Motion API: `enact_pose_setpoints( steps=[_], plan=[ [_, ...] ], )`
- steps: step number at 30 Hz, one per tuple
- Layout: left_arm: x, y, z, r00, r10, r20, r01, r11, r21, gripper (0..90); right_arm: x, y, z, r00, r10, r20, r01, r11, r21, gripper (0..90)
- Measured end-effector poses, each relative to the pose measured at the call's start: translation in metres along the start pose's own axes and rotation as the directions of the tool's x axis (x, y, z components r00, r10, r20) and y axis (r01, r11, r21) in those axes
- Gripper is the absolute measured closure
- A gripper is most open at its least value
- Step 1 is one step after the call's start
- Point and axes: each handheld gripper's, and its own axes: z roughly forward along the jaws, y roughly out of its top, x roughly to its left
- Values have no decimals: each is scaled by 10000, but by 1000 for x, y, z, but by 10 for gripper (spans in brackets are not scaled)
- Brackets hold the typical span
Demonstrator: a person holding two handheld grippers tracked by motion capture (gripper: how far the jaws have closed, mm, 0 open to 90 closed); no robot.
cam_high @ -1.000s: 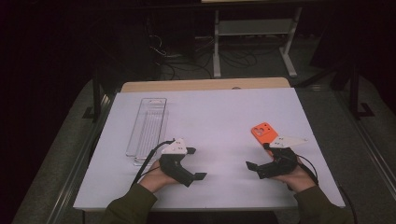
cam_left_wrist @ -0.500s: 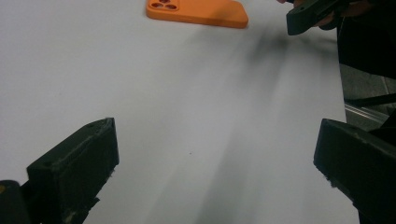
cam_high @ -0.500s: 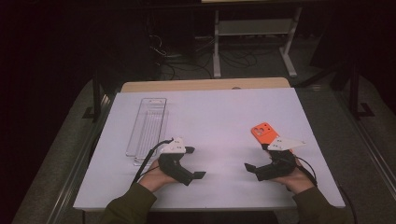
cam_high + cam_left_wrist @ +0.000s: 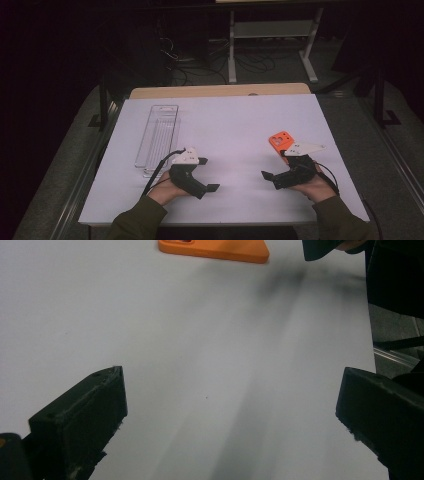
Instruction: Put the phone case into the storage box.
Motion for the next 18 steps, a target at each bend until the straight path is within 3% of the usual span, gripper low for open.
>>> enact_pose_setpoints(
  steps=[12,18],
  plan=[
    [-1,0,-1,9998,167,-69,-168,9999,-17,0,-3,12,-1,9998,-138,108,138,9999,-39,0],
    [-1,0,-1,10000,-3,-17,3,9999,-148,0,-5,20,3,9997,-234,65,233,9996,148,0]
  ],
)
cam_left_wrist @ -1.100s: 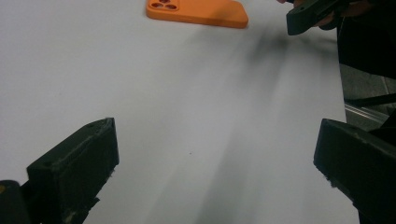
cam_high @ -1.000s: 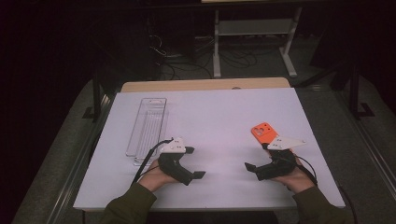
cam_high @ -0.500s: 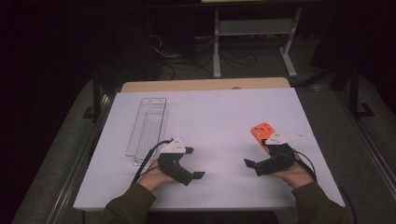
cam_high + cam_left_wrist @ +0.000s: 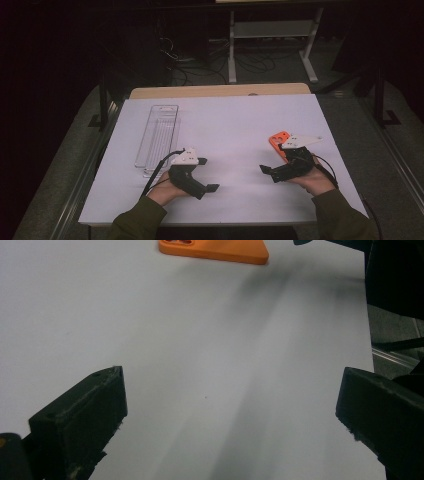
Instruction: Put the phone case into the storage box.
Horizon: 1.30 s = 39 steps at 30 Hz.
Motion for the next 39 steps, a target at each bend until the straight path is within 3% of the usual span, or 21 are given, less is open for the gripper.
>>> enact_pose_setpoints(
  steps=[23,28,32,34,39],
  plan=[
    [0,0,0,10000,-14,10,14,10000,-12,0,-14,24,11,9995,-129,277,127,9999,45,0],
    [1,0,0,10000,-28,2,28,10000,-24,0,-18,31,13,9992,63,385,-66,10000,68,0],
    [2,0,-1,10000,-29,-3,29,10000,-79,0,-23,35,14,9977,-90,668,103,9998,-183,0],
    [3,0,0,10000,19,14,-19,10000,-91,0,-25,35,13,9971,62,754,-33,9993,-385,0],
    [2,-1,0,10000,41,-26,-41,10000,-60,0,-30,33,13,9962,135,864,-103,9992,-379,0]
  ],
)
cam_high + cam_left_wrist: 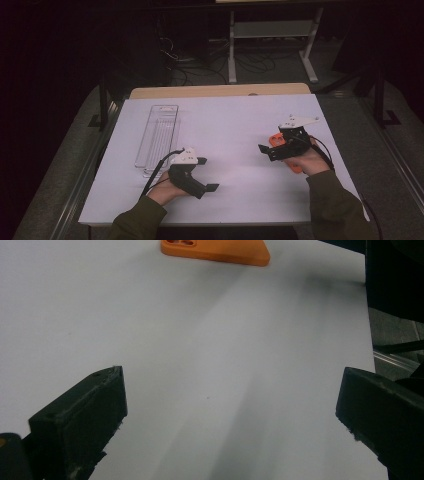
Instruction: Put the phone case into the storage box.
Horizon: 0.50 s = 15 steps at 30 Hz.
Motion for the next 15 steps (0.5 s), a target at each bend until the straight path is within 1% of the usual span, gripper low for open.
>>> enact_pose_setpoints(
  steps=[1,2,4,9,11,13,15],
  plan=[
    [0,0,0,10000,-10,-16,10,10000,-4,0,-1,-1,-1,10000,75,4,-75,9999,85,0],
    [0,0,0,10000,-10,-16,10,10000,-4,0,-2,-1,-1,10000,33,50,-33,10000,66,0],
    [0,0,0,10000,-27,-24,27,10000,3,0,-5,-2,-2,9998,97,157,-100,9997,207,0],
    [0,0,0,10000,-87,-6,87,10000,20,0,-11,-3,-5,9986,374,371,-387,9986,355,0],
    [-1,0,1,9999,-102,5,102,9999,6,0,-12,-3,-5,9985,351,419,-366,9987,363,0],
    [0,0,1,10000,-75,8,75,10000,7,0,-15,-4,-7,9980,426,473,-451,9976,531,0],
    [0,0,0,10000,-74,-1,74,10000,12,0,-16,-4,-8,9977,446,516,-475,9973,554,0]
  ],
)
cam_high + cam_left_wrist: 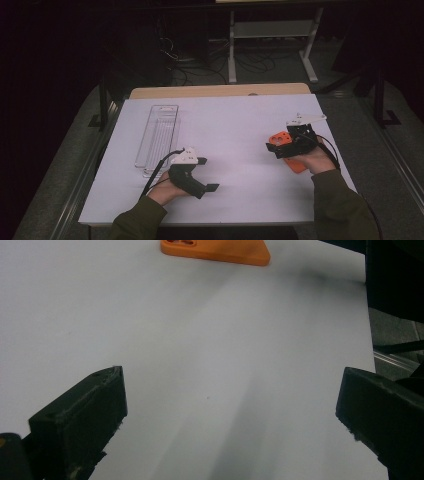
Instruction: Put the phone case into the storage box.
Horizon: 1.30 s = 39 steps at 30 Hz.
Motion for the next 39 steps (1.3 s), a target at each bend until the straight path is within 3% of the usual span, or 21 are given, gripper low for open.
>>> enact_pose_setpoints(
  steps=[4,12,27,39],
  plan=[
    [-1,0,0,10000,-82,-6,82,10000,2,0,-5,0,-4,9997,244,64,-246,9993,277,0],
    [-1,0,0,10000,0,-19,0,10000,-38,0,-17,-2,-15,9981,528,316,-530,9986,48,0],
    [-2,0,0,10000,-55,-19,55,10000,-58,0,-35,-7,-26,9946,671,796,-691,9974,224,0],
    [-2,1,0,10000,-30,-3,30,10000,31,0,-41,-11,-27,9938,765,808,-821,9943,680,0]
  ],
)
